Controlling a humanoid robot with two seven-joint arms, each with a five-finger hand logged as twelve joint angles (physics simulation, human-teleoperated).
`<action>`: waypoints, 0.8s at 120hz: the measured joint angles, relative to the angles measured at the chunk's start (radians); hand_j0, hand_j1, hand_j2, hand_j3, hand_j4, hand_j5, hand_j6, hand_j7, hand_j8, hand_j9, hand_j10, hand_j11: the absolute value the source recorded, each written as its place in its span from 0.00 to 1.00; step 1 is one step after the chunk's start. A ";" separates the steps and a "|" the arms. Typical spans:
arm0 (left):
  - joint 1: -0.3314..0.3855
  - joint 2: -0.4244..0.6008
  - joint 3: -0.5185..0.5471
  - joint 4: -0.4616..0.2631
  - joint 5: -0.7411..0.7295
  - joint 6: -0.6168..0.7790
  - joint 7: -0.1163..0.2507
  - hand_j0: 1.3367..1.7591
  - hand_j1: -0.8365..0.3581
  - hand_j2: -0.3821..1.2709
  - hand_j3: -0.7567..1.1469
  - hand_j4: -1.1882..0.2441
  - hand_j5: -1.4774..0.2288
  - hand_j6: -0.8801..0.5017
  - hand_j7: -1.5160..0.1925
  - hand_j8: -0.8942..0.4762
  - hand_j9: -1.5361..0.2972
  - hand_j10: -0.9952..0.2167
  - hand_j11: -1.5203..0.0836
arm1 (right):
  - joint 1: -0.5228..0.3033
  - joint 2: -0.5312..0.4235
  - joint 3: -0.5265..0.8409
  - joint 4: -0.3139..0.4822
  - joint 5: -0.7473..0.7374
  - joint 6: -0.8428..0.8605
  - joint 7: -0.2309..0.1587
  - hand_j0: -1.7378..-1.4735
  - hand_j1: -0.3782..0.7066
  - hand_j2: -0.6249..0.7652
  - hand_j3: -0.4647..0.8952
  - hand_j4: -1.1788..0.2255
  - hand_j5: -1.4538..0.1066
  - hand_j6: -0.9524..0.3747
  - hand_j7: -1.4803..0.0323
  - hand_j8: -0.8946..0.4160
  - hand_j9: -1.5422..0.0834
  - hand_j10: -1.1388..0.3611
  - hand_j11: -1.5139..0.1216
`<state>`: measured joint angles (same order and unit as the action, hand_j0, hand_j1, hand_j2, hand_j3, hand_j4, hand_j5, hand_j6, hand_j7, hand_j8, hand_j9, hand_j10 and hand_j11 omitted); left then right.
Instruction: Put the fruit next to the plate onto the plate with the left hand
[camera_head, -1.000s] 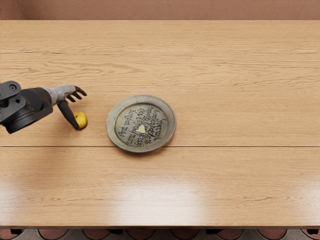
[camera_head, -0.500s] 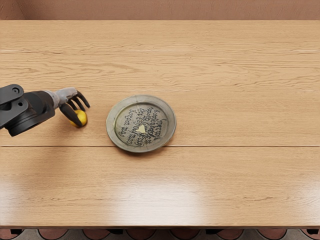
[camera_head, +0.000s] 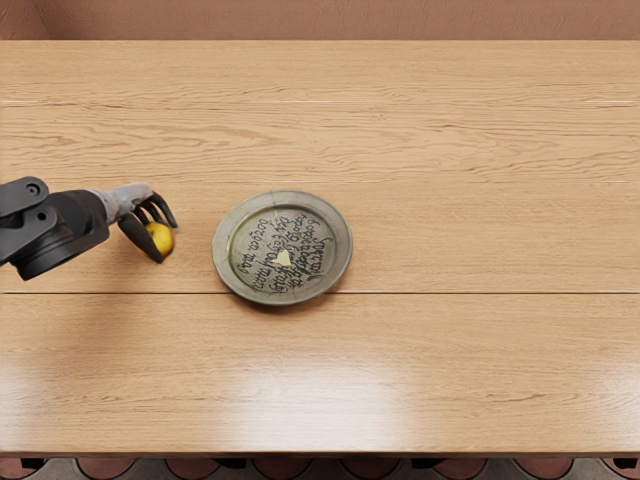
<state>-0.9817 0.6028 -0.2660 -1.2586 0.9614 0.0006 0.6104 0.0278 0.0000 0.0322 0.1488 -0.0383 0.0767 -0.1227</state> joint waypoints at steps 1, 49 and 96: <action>0.000 0.000 0.000 0.000 0.000 0.000 0.000 0.74 0.53 0.35 0.40 0.35 0.39 0.23 0.37 0.29 0.35 0.29 0.38 | 0.000 0.000 0.000 0.000 0.000 0.000 0.000 0.30 0.03 0.45 0.34 0.84 0.93 0.72 0.98 0.68 0.95 0.76 0.93; -0.028 0.009 -0.077 0.022 -0.145 -0.006 0.000 0.75 0.47 0.44 0.40 0.32 0.32 0.27 0.34 0.33 0.31 0.26 0.35 | 0.000 0.000 0.000 0.000 0.000 0.000 0.000 0.30 0.03 0.45 0.34 0.84 0.93 0.72 0.98 0.68 0.95 0.76 0.93; -0.180 -0.001 -0.137 0.039 -0.411 -0.022 0.000 0.75 0.45 0.47 0.40 0.32 0.30 0.29 0.32 0.34 0.30 0.26 0.34 | 0.000 0.000 0.000 0.000 0.000 0.000 0.000 0.30 0.03 0.45 0.34 0.84 0.93 0.72 0.98 0.68 0.95 0.76 0.93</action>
<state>-1.1622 0.6020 -0.4034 -1.2199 0.5508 -0.0219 0.6108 0.0277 0.0000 0.0322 0.1488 -0.0383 0.0767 -0.1227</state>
